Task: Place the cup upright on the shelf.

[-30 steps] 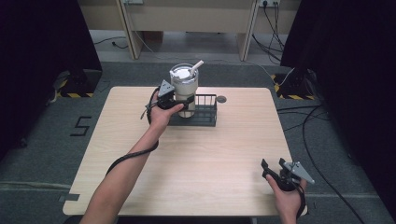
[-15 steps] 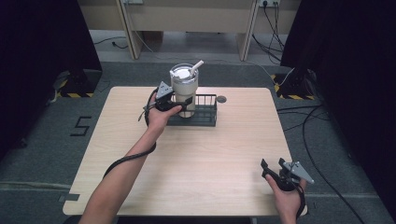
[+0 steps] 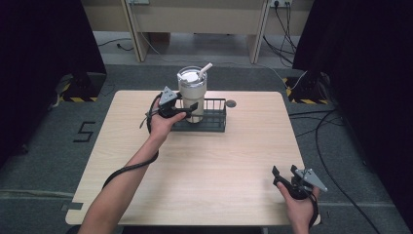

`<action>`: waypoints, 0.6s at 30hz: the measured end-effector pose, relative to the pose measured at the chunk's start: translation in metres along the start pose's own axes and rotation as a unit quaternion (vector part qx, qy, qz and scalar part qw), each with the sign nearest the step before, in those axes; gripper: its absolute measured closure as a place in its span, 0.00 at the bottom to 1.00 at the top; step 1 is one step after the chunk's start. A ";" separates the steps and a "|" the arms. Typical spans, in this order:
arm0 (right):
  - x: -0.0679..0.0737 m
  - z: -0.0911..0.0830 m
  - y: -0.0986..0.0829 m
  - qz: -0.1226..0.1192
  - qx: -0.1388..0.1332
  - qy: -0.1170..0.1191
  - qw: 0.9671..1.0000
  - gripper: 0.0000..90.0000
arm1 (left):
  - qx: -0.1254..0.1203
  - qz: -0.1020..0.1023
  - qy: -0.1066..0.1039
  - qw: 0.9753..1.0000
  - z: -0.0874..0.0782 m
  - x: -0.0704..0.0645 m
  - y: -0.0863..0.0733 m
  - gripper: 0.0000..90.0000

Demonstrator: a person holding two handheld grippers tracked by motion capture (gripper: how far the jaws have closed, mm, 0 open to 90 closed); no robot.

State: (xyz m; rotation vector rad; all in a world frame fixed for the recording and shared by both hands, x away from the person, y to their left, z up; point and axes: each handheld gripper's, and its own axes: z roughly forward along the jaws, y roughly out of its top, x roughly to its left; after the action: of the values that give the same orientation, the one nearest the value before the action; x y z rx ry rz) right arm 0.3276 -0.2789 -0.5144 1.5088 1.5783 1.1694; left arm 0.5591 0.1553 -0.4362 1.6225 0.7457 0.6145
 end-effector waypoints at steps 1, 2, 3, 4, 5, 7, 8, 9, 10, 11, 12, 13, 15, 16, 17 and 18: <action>0.000 0.000 0.000 0.000 0.000 0.000 1.000 0.29 | -0.001 0.001 -0.003 1.000 -0.002 -0.001 0.001 0.16; 0.001 0.000 0.000 0.002 0.000 0.000 1.000 0.29 | -0.001 0.002 -0.003 1.000 -0.003 -0.001 0.001 0.16; 0.001 0.000 0.000 0.002 0.000 0.001 1.000 0.29 | -0.001 0.002 -0.003 1.000 -0.003 -0.001 0.001 0.16; 0.001 0.000 0.000 0.001 0.000 0.001 1.000 0.29 | -0.002 0.005 -0.001 1.000 -0.006 -0.001 0.002 0.16; 0.001 0.000 0.000 0.001 0.001 0.001 1.000 0.29 | -0.002 0.005 -0.001 1.000 -0.006 -0.001 0.002 0.16; 0.001 0.000 0.000 0.000 0.000 0.001 1.000 0.29 | -0.003 0.006 -0.002 1.000 -0.009 0.000 0.003 0.16; 0.001 0.000 0.000 0.000 0.000 0.000 1.000 0.29 | -0.002 0.008 -0.002 1.000 -0.011 0.000 0.003 0.16; 0.001 0.000 0.000 0.000 0.000 0.000 1.000 0.29 | -0.002 0.008 -0.002 1.000 -0.011 0.000 0.003 0.16; 0.000 0.000 0.000 0.000 -0.001 0.000 1.000 0.29 | -0.001 0.006 -0.006 1.000 -0.014 0.000 0.003 0.16; 0.000 0.000 0.000 0.000 -0.001 0.000 1.000 0.29 | -0.001 0.006 -0.006 1.000 -0.014 0.000 0.003 0.16; 0.000 0.000 0.000 0.001 -0.001 -0.001 1.000 0.29 | 0.000 0.006 -0.006 1.000 -0.016 0.001 0.003 0.16; 0.000 0.000 0.000 0.001 -0.001 -0.001 1.000 0.29 | 0.000 0.007 -0.006 1.000 -0.019 0.001 0.004 0.16; 0.000 0.000 0.000 0.000 -0.002 -0.001 1.000 0.29 | 0.000 0.007 -0.007 1.000 -0.021 0.002 0.004 0.16; 0.000 0.000 0.000 0.000 -0.002 -0.001 1.000 0.29 | -0.001 0.007 -0.007 1.000 -0.022 0.002 0.004 0.16; 0.000 0.000 0.000 0.000 -0.002 -0.001 1.000 0.29 | -0.001 0.007 -0.006 1.000 -0.024 0.003 0.004 0.16; 0.000 0.000 0.000 0.000 -0.002 -0.001 1.000 0.29 | -0.001 0.007 -0.007 1.000 -0.025 0.003 0.004 0.16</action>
State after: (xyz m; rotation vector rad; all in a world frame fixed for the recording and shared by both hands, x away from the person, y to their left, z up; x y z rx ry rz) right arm 0.3274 -0.2791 -0.5142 1.5083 1.5740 1.1692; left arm 0.5426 0.1735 -0.4277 1.6304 0.7245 0.6137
